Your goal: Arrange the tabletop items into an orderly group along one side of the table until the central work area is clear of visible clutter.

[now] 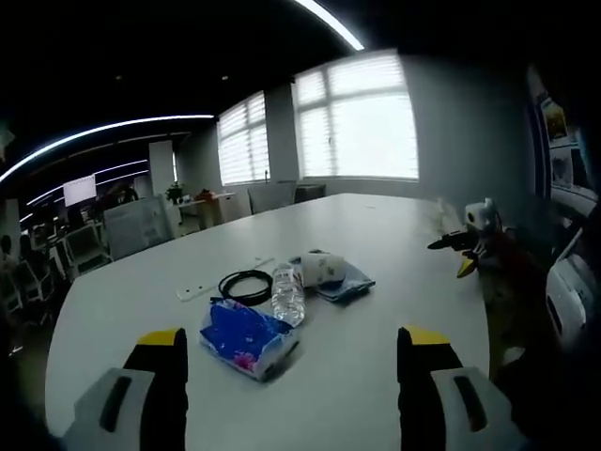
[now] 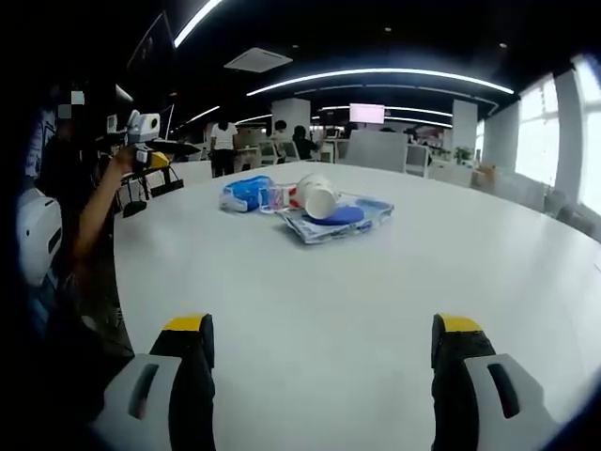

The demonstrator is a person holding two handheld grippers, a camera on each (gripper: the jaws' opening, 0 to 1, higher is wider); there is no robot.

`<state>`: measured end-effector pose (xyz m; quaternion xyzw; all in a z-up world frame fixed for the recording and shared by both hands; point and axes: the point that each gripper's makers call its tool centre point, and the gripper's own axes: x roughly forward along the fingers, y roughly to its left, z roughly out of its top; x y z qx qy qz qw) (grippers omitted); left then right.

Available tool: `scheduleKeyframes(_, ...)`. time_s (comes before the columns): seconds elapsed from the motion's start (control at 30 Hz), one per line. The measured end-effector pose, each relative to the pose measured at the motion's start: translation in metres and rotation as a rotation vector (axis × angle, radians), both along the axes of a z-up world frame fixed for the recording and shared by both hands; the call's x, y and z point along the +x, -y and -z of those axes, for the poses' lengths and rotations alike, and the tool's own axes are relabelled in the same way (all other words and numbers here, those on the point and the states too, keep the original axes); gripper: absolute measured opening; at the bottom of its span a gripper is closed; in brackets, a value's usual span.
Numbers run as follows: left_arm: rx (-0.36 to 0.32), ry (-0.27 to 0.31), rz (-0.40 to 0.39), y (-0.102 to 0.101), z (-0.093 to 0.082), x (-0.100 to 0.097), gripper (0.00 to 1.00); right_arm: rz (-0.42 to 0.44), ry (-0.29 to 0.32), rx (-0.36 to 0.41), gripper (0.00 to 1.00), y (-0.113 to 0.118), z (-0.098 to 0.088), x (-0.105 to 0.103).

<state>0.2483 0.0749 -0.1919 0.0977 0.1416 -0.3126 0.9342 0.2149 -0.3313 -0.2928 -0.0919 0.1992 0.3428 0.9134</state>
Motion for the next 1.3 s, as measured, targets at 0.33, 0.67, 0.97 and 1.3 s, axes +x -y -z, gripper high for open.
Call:
scheduleKeyframes(0.33, 0.002, -0.01, 0.009, 0.007, 0.0, 0.005, 0.91, -0.009, 0.0, -0.003, 0.93, -0.003, 0.0, -0.002)
scheduleKeyframes(0.67, 0.006, -0.018, 0.019, 0.012, -0.005, 0.015, 0.9, -0.017, 0.005, -0.003, 0.93, -0.005, -0.003, -0.004)
scheduleKeyframes(0.97, 0.019, -0.031, 0.024, 0.014, -0.006, 0.019, 0.89, -0.019, 0.004, -0.002, 0.92, -0.007, -0.003, -0.004)
scheduleKeyframes(1.3, 0.03, -0.038, 0.032, 0.017, -0.006, 0.022, 0.88, -0.022, 0.005, -0.002, 0.92, -0.009, -0.003, -0.005)
